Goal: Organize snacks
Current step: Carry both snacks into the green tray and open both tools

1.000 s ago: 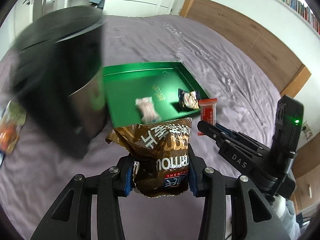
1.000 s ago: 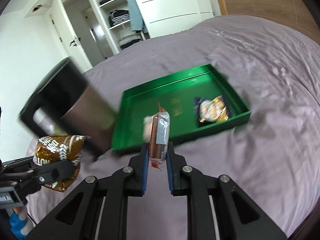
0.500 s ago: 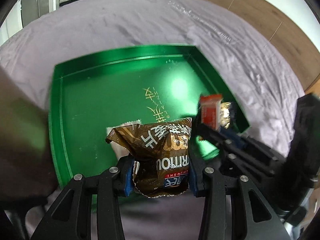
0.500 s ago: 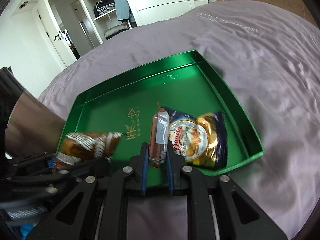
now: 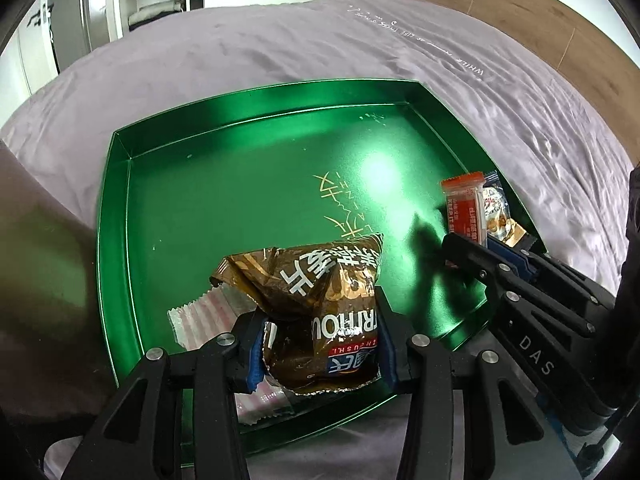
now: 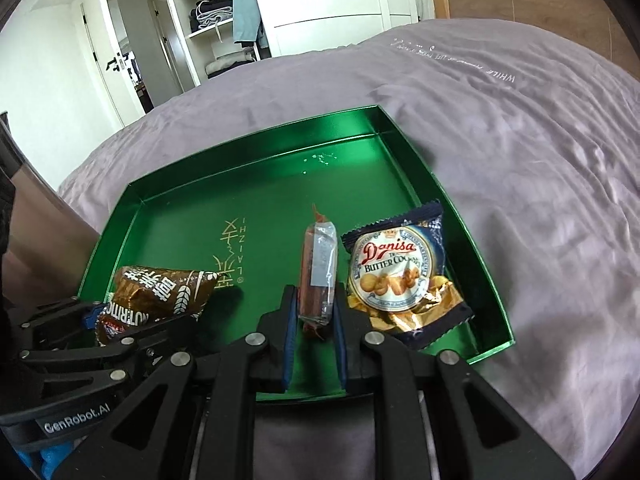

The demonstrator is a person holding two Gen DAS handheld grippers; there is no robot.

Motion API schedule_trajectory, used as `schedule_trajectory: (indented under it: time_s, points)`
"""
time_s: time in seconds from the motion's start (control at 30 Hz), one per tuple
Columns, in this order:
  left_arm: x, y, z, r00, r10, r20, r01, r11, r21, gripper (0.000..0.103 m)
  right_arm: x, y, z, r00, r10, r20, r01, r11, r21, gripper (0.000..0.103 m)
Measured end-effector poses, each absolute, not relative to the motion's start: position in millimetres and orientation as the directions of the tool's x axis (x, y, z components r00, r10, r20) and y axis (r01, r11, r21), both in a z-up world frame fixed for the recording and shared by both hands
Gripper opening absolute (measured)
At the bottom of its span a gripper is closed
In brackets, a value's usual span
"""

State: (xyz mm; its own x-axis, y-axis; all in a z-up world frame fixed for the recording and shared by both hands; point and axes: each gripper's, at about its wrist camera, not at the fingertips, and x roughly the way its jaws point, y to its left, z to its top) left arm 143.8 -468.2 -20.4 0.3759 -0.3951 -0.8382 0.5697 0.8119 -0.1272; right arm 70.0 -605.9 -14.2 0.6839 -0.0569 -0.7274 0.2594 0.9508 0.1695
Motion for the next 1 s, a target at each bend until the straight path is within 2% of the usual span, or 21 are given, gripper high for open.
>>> schedule_trajectory:
  time_s: [0.43, 0.53, 0.6, 0.9, 1.0]
  points:
    - [137.4, -472.4, -22.7, 0.436, -0.368, -0.821, 0.572, 0.818, -0.063, 0.042, 67.8, -600.1, -14.3, 0.684, -0.082, -0.724, 0.264, 0.954, 0.141, 0.000]
    - [135.6, -475.0, -23.8, 0.444, -0.359, -0.821, 0.577, 0.815, -0.044, 0.045, 68.0, -598.8, -14.0, 0.682, -0.087, -0.726, 0.265, 0.955, 0.134, 0.000]
    - [133.3, -475.6, -24.4, 0.446, -0.356, -0.821, 0.581, 0.813, -0.037, 0.053, 68.4, -598.3, -13.7, 0.679, -0.091, -0.729, 0.264, 0.956, 0.127, 0.000]
    - [130.6, -472.1, -24.0, 0.456, -0.343, -0.821, 0.562, 0.826, -0.033, 0.053, 70.7, -593.2, -13.8, 0.666, -0.113, -0.737, 0.255, 0.963, 0.083, 0.000]
    - [128.3, -468.1, -20.7, 0.467, -0.344, -0.815, 0.557, 0.830, -0.031, 0.053, 72.2, -591.4, -12.2, 0.662, -0.122, -0.739, 0.253, 0.965, 0.067, 0.006]
